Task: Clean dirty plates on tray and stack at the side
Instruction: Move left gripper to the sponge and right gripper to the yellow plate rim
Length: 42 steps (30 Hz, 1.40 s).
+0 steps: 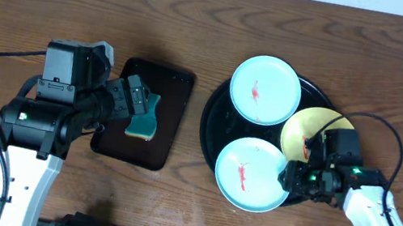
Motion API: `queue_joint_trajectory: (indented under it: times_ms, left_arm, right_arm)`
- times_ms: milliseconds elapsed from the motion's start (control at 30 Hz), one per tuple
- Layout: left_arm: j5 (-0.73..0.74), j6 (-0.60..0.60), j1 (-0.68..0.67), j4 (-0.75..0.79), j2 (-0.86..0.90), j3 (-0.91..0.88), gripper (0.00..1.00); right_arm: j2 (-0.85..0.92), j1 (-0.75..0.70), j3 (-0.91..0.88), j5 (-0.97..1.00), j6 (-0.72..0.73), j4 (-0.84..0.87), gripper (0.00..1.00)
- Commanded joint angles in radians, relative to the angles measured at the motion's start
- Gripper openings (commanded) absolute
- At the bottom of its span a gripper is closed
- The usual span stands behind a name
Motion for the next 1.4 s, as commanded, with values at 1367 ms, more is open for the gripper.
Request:
queue_joint_trajectory:
  times_ms: [1367]
  left_arm:
    - [-0.15,0.031,-0.001,-0.087,0.296,0.004,0.9]
  right_arm:
    - [0.175,0.037,0.025,0.008,-0.106,0.22,0.01]
